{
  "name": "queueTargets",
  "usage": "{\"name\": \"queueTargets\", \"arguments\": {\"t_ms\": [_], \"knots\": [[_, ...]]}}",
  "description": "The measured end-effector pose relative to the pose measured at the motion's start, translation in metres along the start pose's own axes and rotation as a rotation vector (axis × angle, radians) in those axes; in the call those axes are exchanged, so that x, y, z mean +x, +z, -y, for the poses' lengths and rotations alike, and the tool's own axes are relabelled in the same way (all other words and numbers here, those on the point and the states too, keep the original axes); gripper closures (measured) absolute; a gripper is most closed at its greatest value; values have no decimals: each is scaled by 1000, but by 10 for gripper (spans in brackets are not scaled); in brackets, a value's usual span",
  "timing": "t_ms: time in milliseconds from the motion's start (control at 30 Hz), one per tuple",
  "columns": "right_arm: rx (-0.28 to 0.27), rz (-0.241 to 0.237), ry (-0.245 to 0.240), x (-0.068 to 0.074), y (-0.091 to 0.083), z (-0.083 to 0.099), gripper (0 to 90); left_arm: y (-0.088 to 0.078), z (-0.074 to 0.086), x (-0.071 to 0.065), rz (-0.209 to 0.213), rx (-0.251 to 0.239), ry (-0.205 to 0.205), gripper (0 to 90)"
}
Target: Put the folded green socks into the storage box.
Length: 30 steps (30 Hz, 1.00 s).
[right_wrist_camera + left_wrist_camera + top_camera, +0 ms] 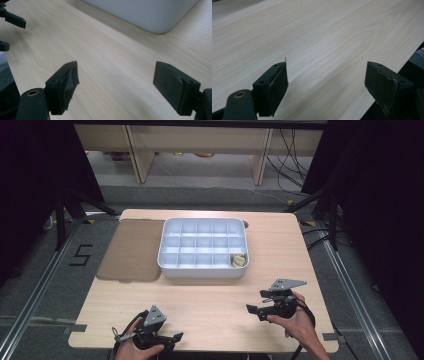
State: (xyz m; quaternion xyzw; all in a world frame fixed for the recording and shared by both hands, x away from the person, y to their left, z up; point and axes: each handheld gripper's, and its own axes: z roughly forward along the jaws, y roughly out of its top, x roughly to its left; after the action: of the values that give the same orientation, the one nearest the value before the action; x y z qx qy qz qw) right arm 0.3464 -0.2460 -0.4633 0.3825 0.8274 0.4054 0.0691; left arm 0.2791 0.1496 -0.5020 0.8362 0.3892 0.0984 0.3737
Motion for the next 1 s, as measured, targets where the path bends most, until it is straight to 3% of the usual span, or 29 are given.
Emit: {"name": "queueTargets", "arguments": {"t_ms": [100, 233, 267, 300, 367, 433, 533, 700, 767, 800, 833, 867, 900, 933, 1000], "knots": [[2, -3, 18, 2, -1, 3, 203, 0, 0, 0, -11, 0, -4, 180], [-12, -13, -5, 3, -1, 9, 194, 1, 0, -1, -9, 3, -14, 180], [-24, -38, 20, 6, 0, 12, 188, 1, 1, -1, -9, 5, -15, 180], [-15, -33, -12, 5, -1, 13, 184, 1, 1, -1, -9, 5, -15, 180], [-20, -44, 1, 9, -1, 16, 183, 2, 1, -1, -6, 3, -14, 180], [-13, -63, -17, 7, -1, 19, 183, 2, 1, -1, -8, 8, -1, 180], [-14, -53, 10, 11, -2, 24, 183, 2, 1, -2, -6, 5, -11, 180], [-29, -25, -22, 10, -3, 30, 183, 2, 1, 0, 3, 3, 10, 180], [-25, -35, -5, 11, -4, 32, 184, 2, 1, 1, -10, 17, 19, 180], [-24, -30, 7, 13, -4, 34, 183, 4, 2, 0, 3, 5, -17, 180], [-21, -49, 5, 13, -4, 35, 184, 3, 2, 0, 0, 10, -9, 180], [-27, -32, -14, 12, -5, 35, 184, 4, 2, 1, -10, 12, -7, 180], [-13, -26, 18, 16, -7, 37, 183, 3, 2, 1, -7, 13, -5, 180], [-18, -26, -5, 14, -7, 38, 184, 3, 1, 1, -7, 12, -4, 180], [-12, -29, -3, 16, -7, 41, 180, 3, 1, 1, -6, 12, -4, 180]]}}
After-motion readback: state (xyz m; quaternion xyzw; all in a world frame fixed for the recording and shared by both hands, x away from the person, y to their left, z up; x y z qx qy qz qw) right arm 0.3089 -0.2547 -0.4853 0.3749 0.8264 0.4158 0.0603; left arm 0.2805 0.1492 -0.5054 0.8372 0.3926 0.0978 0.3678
